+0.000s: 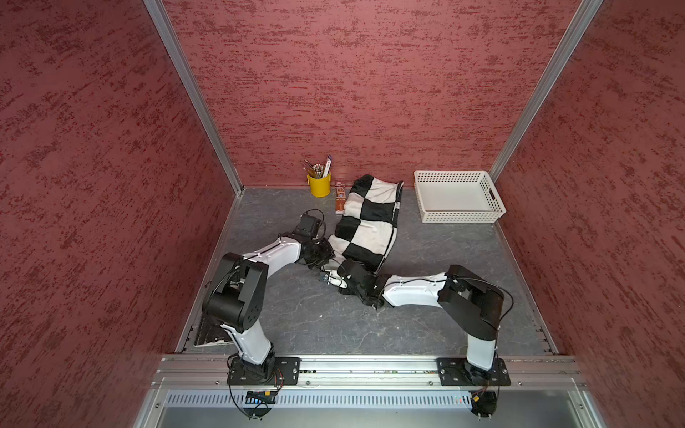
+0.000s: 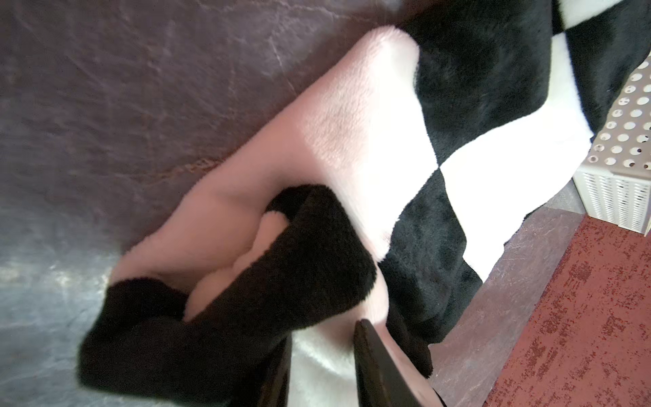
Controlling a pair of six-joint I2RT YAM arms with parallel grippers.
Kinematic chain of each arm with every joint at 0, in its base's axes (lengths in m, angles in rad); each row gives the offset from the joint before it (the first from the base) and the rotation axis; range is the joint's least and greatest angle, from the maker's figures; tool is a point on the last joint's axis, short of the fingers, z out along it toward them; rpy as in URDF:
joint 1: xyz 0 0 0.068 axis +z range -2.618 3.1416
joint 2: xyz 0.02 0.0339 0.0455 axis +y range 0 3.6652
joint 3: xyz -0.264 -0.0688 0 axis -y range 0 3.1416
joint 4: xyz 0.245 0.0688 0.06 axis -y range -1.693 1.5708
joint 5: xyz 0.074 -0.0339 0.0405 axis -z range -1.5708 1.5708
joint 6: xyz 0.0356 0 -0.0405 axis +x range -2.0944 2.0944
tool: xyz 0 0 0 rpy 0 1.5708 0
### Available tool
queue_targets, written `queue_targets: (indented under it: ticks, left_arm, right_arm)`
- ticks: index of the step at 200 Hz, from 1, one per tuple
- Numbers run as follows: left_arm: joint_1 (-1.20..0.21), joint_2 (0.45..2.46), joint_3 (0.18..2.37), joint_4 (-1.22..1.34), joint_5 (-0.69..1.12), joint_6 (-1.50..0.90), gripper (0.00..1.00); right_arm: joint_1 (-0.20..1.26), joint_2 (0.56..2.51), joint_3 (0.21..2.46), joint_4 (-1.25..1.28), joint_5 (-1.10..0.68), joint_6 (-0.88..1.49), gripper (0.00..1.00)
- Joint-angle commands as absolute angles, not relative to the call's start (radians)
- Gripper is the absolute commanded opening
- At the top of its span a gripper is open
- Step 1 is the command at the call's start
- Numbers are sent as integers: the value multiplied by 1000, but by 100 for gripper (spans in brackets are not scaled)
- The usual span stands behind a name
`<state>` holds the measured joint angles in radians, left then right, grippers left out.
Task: Roll up the pillowcase
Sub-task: Roll the pillowcase at the center of the board.
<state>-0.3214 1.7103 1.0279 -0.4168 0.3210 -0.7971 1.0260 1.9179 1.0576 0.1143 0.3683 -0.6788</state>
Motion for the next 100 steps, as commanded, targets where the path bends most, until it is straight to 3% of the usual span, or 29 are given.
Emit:
queue_targets:
  ticks: [1, 31, 56, 100]
  left_arm:
    - [-307, 1704, 1041, -406, 325, -794, 34]
    - [-289, 1688, 1043, -413, 328, -789, 34]
    - [-265, 1654, 1045, -427, 339, -777, 35]
    - [-171, 1511, 1045, -485, 355, -727, 40]
  right_arm:
    - [1022, 1954, 1070, 160, 419, -693, 59]
    - [1019, 1966, 1053, 116, 388, -647, 35]
    - [1006, 1961, 1096, -10, 331, -553, 1]
    - [997, 1858, 1158, -200, 40, -339, 0]
